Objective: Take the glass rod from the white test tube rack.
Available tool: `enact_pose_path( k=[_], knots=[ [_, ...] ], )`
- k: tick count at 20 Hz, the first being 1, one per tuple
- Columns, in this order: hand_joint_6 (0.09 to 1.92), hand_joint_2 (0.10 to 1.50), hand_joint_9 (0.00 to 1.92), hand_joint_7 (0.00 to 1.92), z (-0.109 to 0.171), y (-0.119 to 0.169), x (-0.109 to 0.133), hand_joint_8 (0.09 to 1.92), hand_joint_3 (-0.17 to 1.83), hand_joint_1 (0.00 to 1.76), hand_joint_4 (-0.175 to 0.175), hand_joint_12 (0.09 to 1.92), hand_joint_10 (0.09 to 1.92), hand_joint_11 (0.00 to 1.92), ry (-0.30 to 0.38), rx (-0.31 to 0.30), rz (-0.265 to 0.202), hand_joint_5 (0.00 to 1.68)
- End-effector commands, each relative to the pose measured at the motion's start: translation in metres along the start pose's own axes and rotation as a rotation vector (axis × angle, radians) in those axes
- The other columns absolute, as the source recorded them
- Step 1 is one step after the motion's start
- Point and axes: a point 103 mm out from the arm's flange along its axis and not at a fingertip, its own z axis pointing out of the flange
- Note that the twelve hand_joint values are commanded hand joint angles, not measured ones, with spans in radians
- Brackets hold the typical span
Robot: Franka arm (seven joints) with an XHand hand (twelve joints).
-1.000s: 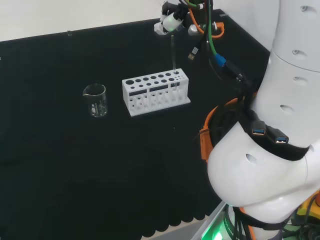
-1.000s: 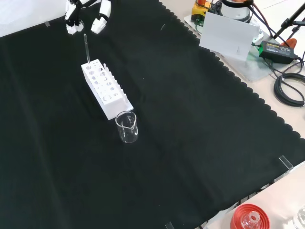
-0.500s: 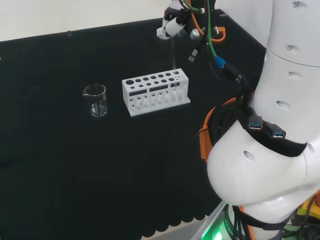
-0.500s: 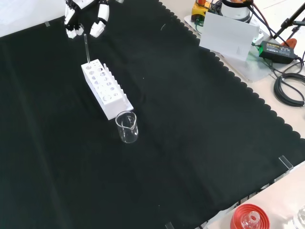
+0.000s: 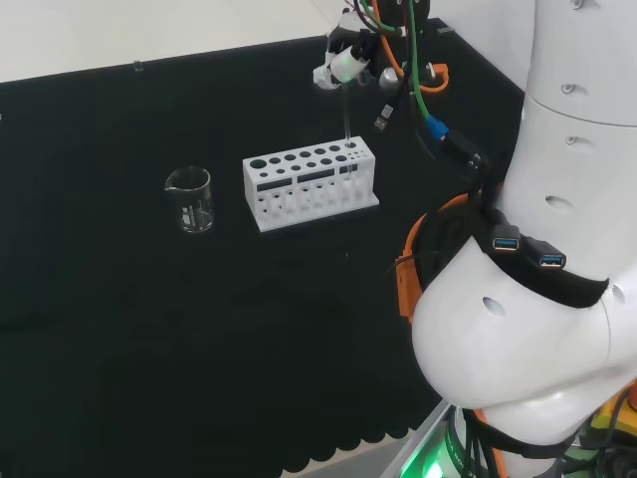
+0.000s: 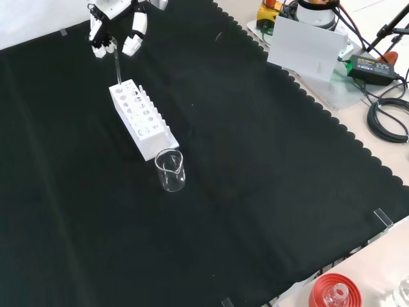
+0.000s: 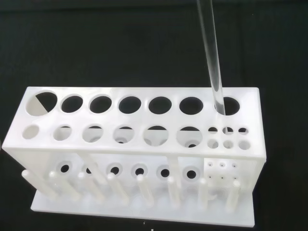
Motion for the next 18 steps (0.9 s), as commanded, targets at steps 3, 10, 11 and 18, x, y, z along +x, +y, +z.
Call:
enact_pose_path(
  k=[3,10,11,18],
  knots=[
    [0.94,0.83,1.2,1.04,0.0074,0.0031,-0.0031,0.79,0.49,0.76,-0.175,1.18,0.69,1.06,-0.015,0.012,-0.002,0.57],
    [0.94,0.77,1.26,1.08,0.0121,0.0055,-0.0055,0.78,0.56,0.87,-0.175,1.15,0.66,1.12,-0.015,0.029,-0.002,0.65],
    [0.94,0.77,1.27,1.09,0.0119,0.006,-0.0055,0.78,0.57,0.88,-0.175,1.14,0.66,1.13,-0.016,0.03,0.0,0.66],
    [0.98,0.81,1.39,1.19,0.0092,0.0091,-0.0025,0.75,0.55,1.12,-0.175,0.98,0.57,1.36,-0.032,0.015,-0.001,0.83]
  ],
)
